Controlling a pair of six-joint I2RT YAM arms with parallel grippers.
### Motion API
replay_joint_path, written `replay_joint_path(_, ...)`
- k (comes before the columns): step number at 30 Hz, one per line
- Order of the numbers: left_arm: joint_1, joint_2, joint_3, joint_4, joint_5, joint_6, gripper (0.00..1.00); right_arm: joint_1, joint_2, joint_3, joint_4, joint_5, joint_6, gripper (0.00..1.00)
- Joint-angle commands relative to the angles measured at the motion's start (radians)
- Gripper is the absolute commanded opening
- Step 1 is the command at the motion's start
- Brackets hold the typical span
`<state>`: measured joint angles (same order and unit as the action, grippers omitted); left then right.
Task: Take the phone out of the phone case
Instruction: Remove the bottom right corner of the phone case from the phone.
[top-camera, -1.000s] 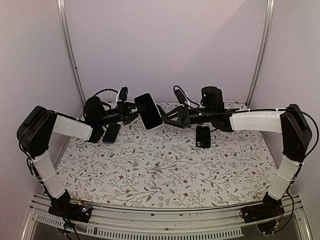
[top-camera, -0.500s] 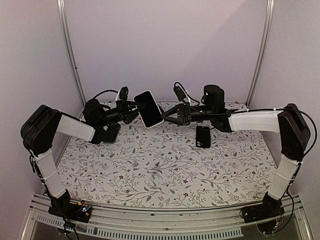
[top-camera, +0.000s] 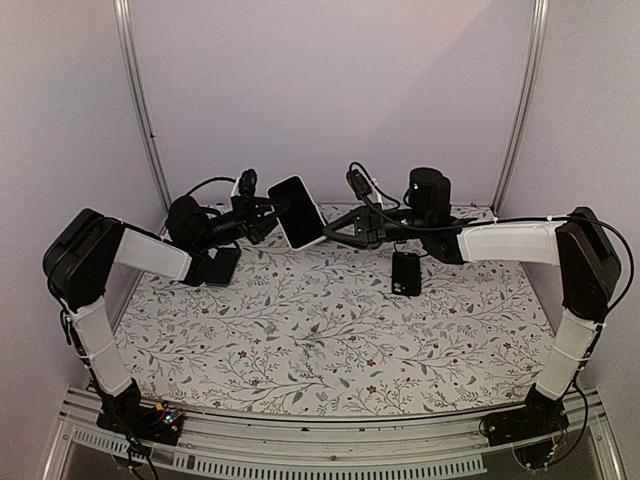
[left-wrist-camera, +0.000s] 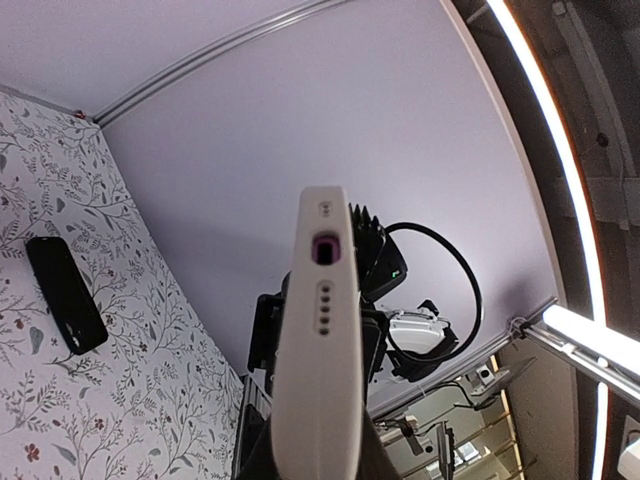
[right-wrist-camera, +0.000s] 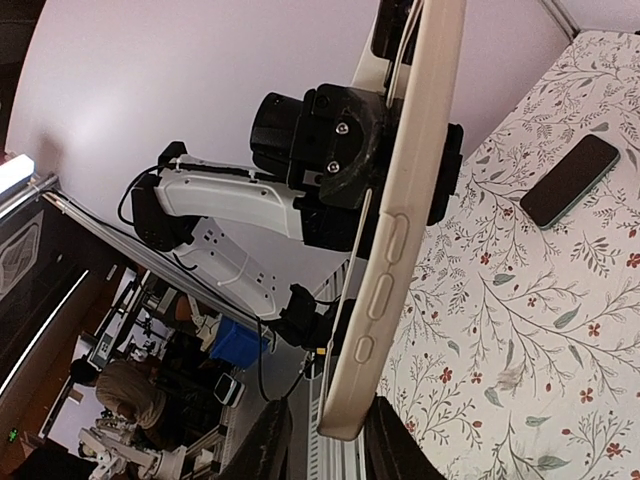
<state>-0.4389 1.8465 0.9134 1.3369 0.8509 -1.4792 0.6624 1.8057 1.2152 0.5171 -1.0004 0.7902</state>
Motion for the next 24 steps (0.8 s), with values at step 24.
replay_joint_path(24, -0.067, 0.036, 0.053, 0.121, -0.063, -0.121, 0.0, 0.033, -0.063, 0.099, 0.034, -0.035, -0.081, 0.0)
